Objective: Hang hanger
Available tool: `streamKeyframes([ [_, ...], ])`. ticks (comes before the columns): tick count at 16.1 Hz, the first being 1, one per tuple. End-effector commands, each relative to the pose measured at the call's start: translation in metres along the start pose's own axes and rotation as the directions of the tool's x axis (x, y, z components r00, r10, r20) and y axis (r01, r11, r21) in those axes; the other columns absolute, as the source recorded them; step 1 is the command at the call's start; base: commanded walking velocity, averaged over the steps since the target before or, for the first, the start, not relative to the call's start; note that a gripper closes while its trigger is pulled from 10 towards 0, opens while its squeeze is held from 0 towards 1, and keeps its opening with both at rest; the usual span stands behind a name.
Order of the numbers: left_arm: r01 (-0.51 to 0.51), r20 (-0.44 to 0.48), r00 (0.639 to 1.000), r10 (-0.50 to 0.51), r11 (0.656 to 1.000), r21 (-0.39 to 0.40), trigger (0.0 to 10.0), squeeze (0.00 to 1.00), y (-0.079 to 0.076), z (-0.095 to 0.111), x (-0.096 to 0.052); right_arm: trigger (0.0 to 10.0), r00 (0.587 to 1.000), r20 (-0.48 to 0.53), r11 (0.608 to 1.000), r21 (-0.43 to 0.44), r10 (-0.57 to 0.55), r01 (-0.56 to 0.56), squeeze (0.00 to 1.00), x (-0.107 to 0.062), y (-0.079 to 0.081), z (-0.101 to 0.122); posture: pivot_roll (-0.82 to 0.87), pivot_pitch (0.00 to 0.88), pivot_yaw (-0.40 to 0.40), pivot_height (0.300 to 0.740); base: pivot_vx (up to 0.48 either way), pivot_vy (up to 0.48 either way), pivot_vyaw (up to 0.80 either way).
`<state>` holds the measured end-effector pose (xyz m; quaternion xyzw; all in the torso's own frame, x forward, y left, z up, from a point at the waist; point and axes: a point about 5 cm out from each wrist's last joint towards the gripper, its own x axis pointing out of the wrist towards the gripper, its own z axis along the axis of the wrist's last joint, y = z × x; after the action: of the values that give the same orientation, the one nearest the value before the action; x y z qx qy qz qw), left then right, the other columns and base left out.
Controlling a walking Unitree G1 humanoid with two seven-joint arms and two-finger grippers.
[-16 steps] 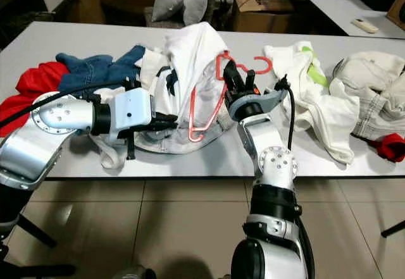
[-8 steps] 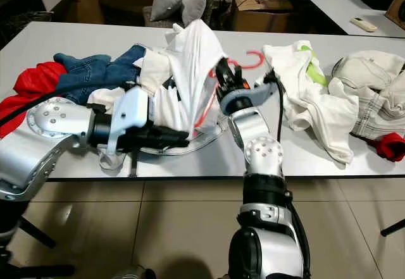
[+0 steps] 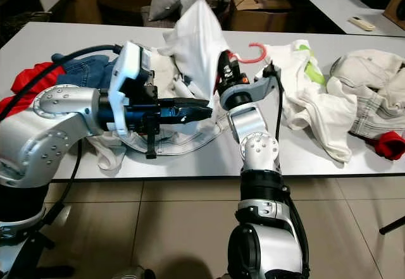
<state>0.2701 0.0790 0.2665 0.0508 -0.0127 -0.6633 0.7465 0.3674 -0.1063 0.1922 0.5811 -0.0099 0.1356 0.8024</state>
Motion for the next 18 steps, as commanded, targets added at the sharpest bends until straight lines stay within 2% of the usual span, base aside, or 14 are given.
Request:
streamKeyframes([
  [1,0.068,0.030,0.997,-0.068,0.998,0.008,0.0,0.00,-0.008,0.009,0.005,10.0,0.999,0.029,0.999,0.031,0.033,-0.034,0.00,0.003,0.007,0.003,-0.01,0.000,-0.009,0.740,0.000,0.000,0.00],
  [2,0.068,0.020,0.997,-0.068,0.998,0.002,0.0,0.00,-0.008,0.009,0.005,10.0,0.998,0.044,0.997,0.063,0.044,-0.047,0.00,0.002,0.008,0.005,-0.02,0.000,-0.008,0.740,0.000,0.000,0.00],
  [3,0.061,0.000,0.998,-0.061,0.998,0.003,0.0,0.00,-0.009,0.007,0.004,10.0,0.998,0.054,0.997,0.059,0.044,-0.047,0.00,0.002,0.007,0.007,-0.02,0.000,-0.008,0.740,0.000,0.000,0.00],
  [6,0.025,0.046,0.999,-0.024,0.999,-0.023,0.0,0.00,-0.005,0.011,0.007,10.0,0.999,0.032,0.999,0.011,0.033,-0.033,0.00,0.002,0.007,0.003,-0.02,0.000,-0.011,0.740,0.000,0.000,0.00],
  [8,0.013,0.130,0.991,-0.008,0.999,-0.041,0.0,0.00,-0.002,0.022,0.017,10.0,1.000,-0.007,0.999,-0.012,0.030,-0.030,0.00,-0.001,0.007,-0.007,-0.02,0.000,-0.016,0.740,0.000,0.000,0.00],
  [9,-0.006,0.174,0.985,0.014,0.999,-0.047,0.0,0.00,0.002,0.028,0.029,10.0,0.998,-0.054,0.999,-0.033,0.032,-0.033,0.00,-0.005,0.007,-0.015,-0.02,0.000,-0.019,0.740,0.000,0.000,0.00],
  [10,-0.088,0.106,0.990,0.089,0.996,-0.017,10.0,0.00,0.009,0.021,0.041,10.0,0.998,-0.056,0.999,-0.022,0.032,-0.033,0.00,-0.008,0.007,-0.016,-0.02,0.000,-0.017,0.740,0.000,0.000,0.00],
  [11,-0.191,0.030,0.981,0.192,0.981,-0.009,10.0,0.00,0.021,0.009,0.048,10.0,0.999,-0.039,0.999,-0.012,0.032,-0.032,0.00,-0.013,0.007,-0.012,-0.04,0.000,-0.012,0.740,0.000,0.000,0.00],
  [12,-0.229,0.006,0.973,0.229,0.973,-0.011,10.0,0.27,0.026,0.003,0.048,10.0,0.999,-0.024,0.999,-0.012,0.030,-0.031,0.00,-0.016,0.007,-0.008,-0.04,0.000,-0.008,0.740,0.000,0.000,0.00],
  [13,-0.235,0.013,0.972,0.236,0.971,-0.037,10.0,1.00,0.026,0.003,0.045,10.0,1.000,0.002,1.000,-0.002,0.028,-0.028,0.00,-0.019,0.006,-0.002,-0.04,0.000,-0.006,0.740,0.000,0.000,0.00],
  [14,-0.233,0.016,0.972,0.234,0.971,-0.044,10.0,1.00,0.026,0.004,0.044,10.0,1.000,0.008,1.000,0.003,0.022,-0.022,0.00,-0.021,0.005,0.000,-0.04,0.000,-0.006,0.740,0.000,0.000,0.00],
  [15,-0.199,0.034,0.979,0.202,0.977,-0.071,10.0,1.00,0.020,0.010,0.037,10.0,1.000,-0.002,0.998,-0.055,-0.005,0.004,0.00,-0.026,0.000,0.006,-0.04,0.000,-0.001,0.740,0.000,0.000,0.00],
  [18,-0.156,0.078,0.984,0.163,0.984,-0.087,10.0,1.00,0.013,0.020,0.023,10.0,0.999,0.033,1.000,-0.011,0.015,-0.014,0.00,-0.035,-0.003,0.016,-0.04,0.000,0.008,0.740,0.000,0.000,0.00],
])
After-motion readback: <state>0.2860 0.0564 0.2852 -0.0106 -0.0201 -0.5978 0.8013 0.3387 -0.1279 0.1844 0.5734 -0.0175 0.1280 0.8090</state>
